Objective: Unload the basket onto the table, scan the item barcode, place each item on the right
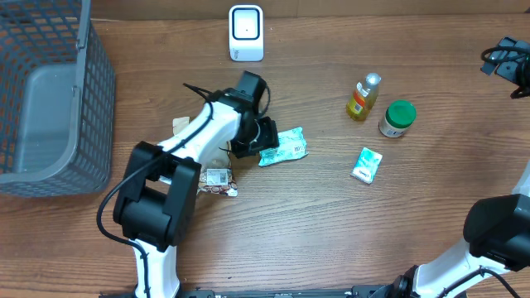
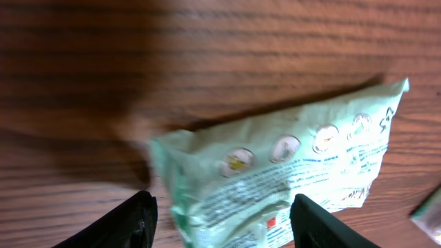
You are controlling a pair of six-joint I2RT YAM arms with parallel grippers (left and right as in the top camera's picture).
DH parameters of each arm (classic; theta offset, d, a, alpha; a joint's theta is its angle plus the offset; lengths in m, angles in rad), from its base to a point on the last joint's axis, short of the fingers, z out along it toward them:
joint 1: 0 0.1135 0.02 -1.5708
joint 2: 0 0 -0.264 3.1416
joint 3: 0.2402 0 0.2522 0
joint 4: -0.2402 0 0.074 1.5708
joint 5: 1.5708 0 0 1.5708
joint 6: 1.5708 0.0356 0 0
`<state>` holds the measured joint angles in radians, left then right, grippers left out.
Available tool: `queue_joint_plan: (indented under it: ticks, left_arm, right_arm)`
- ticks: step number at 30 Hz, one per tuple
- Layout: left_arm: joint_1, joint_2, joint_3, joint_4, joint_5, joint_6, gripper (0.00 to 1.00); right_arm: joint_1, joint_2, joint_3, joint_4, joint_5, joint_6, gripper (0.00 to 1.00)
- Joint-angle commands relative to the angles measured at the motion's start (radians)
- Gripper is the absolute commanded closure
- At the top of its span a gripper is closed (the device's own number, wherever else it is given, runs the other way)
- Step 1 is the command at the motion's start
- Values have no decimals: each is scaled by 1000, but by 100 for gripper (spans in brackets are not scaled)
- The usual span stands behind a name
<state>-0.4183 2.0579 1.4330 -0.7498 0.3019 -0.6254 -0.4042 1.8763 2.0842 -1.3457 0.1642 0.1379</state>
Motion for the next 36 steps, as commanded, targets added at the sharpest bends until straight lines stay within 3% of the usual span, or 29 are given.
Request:
queue_joint_plan:
  ticks: [1, 6, 13, 26, 36]
  left_arm:
    - [6, 2, -10, 2, 61, 46, 36]
    - [-1, 2, -16, 2, 50, 50, 37]
    - [-1, 3, -42, 23, 30, 3, 48]
    - [-1, 3, -82, 75, 31, -3, 76]
    - [3, 3, -82, 69, 6, -8, 60]
  right_arm:
    - [-1, -6, 9, 5, 8, 4, 0]
    - [-1, -6, 9, 5, 8, 4, 0]
    - [-1, -6, 9, 5, 8, 4, 0]
    - [-1, -6, 9, 5, 8, 4, 0]
    - [-1, -6, 9, 5, 8, 4, 0]
